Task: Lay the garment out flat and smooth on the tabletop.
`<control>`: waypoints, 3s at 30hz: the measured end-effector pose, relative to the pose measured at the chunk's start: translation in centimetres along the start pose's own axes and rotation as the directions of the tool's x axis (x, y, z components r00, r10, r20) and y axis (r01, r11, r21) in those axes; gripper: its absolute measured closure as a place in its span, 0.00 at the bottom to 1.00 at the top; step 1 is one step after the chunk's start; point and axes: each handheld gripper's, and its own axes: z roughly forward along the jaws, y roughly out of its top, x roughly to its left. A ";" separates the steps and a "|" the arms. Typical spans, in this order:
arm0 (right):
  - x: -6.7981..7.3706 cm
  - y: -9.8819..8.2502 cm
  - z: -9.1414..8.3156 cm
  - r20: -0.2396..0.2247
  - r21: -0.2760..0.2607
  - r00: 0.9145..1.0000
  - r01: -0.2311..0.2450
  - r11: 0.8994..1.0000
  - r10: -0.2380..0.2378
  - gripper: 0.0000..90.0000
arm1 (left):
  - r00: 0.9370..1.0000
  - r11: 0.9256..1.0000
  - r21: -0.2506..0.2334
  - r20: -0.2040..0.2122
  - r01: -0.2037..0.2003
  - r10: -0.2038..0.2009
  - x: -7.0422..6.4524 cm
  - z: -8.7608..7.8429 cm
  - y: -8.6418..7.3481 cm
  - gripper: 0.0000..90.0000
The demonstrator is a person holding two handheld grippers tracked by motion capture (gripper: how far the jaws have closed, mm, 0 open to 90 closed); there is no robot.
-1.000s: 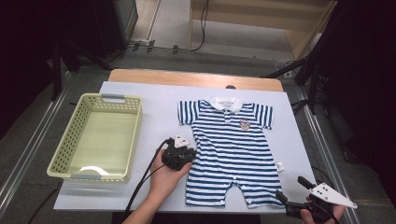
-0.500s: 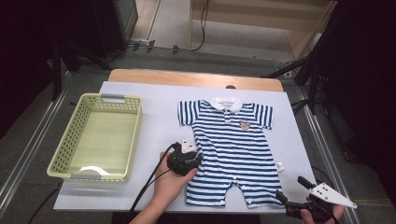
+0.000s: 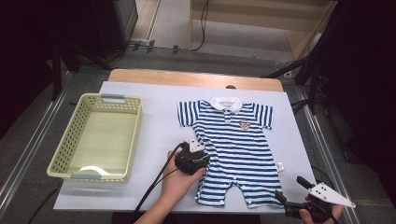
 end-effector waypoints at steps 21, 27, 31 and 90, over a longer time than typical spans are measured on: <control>1.0 -0.6 2.1 -0.004 0.114 0.998 0.060 0.992 -0.060 0.19 | 0.994 0.999 -0.024 0.100 0.039 -0.036 2.8 -2.5 -1.0 0.99; 0.5 -1.1 2.7 0.030 0.167 0.997 0.065 0.984 -0.070 0.50 | 0.996 1.000 -0.011 0.082 0.028 -0.027 3.6 -3.2 -1.4 1.00; 0.1 -1.0 2.4 0.057 0.169 0.997 0.049 0.984 -0.059 0.69 | 0.998 1.000 -0.003 0.059 0.030 -0.030 4.4 -3.7 -1.8 1.00; 7.6 -0.4 2.5 -0.234 0.077 0.945 0.253 0.964 -0.229 0.43 | 0.998 0.966 -0.257 0.069 0.021 -0.004 1.4 -11.2 -6.5 0.14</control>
